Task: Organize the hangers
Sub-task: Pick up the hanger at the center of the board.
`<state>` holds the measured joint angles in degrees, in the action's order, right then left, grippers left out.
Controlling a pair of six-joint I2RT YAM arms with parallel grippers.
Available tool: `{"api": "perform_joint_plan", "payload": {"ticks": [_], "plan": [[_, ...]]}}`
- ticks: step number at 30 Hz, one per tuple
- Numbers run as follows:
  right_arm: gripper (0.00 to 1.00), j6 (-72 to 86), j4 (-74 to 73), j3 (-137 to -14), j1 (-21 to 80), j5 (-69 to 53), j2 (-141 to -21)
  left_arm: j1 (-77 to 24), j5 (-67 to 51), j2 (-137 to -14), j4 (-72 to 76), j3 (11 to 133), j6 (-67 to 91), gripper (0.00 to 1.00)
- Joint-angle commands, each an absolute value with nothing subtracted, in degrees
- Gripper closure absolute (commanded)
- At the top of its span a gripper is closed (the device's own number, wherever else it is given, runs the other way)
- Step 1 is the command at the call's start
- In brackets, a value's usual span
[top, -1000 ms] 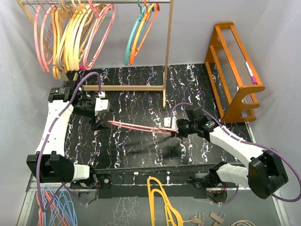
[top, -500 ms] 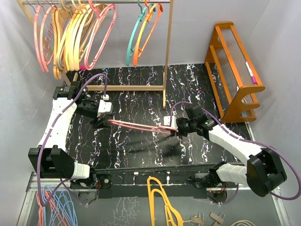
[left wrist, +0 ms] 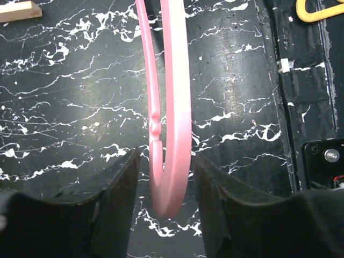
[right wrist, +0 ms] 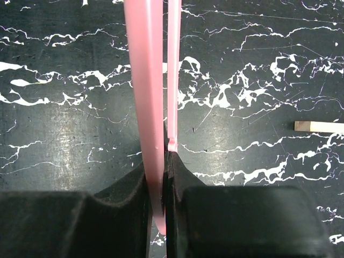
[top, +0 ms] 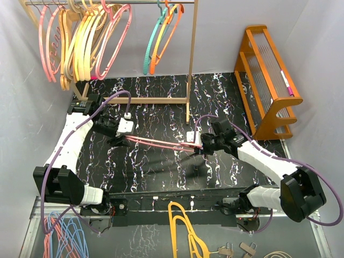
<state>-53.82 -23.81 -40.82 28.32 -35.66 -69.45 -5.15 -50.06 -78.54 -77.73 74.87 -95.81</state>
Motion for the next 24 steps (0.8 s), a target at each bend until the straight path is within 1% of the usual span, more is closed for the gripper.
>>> {"api": "perform_joint_plan", "payload": {"ticks": [1,2,3,4,5,8,10,11,12,13,14,15,20,22,24], "plan": [[0.92,-53.8,-23.8,-42.9,28.0,-38.0,-70.3,-6.7,-51.9,-77.7,-76.3,74.9,-94.5,0.61],[0.92,-53.7,-23.8,-42.9,28.0,-38.1,-70.4,-7.0,-52.0,-77.7,-76.0,74.9,-94.3,0.65],[0.92,-53.8,-23.8,-43.0,28.0,-38.1,-70.6,-7.2,-52.1,-77.7,-75.8,74.8,-94.1,0.73],[0.92,-53.8,-23.8,-43.0,28.0,-38.2,-70.7,-7.4,-52.1,-77.7,-75.6,74.8,-94.0,0.84],[0.92,-53.8,-23.8,-43.1,28.0,-38.1,-70.7,-7.4,-52.2,-77.7,-75.1,74.8,-93.6,1.00],[0.92,-53.8,-23.6,-43.7,28.0,-38.1,-70.7,-7.4,-51.7,-77.1,-73.4,75.2,-90.5,1.00],[0.92,-53.8,-23.2,-44.1,28.0,-37.7,-70.6,-7.4,-51.5,-76.7,-75.2,75.8,-91.1,1.00],[0.87,-53.4,-22.3,-44.3,28.0,-37.2,-70.3,-7.4,-51.4,-76.0,-76.2,75.8,-91.4,1.00],[0.73,-52.4,-21.3,-44.5,28.0,-36.5,-69.9,-7.4,-51.3,-74.7,-76.0,75.1,-90.4,1.00],[0.22,-50.9,-19.7,-44.6,28.0,-35.7,-69.4,-7.2,-51.1,-72.1,-74.6,74.1,-87.8,1.00],[0.04,-49.0,-17.8,-44.8,28.0,-34.5,-68.6,-7.0,-50.8,-70.0,-72.9,72.7,-85.0,1.00],[0.02,-47.1,-15.9,-45.1,28.0,-33.7,-67.9,-7.0,-50.3,-67.4,-71.0,71.0,-82.3,1.00],[0.02,-40.9,-9.2,-47.6,26.3,-34.4,-65.2,-6.5,-47.0,-55.2,-64.3,62.8,-71.0,1.00],[0.02,-33.4,-4.0,-48.8,23.8,-31.7,-66.0,-6.3,-45.9,-50.9,-62.8,60.6,-67.3,1.00],[0.02,-22.6,-0.2,-51.6,20.2,-28.4,-68.6,-6.3,-44.7,-47.1,-61.6,58.8,-63.6,1.00]]}}
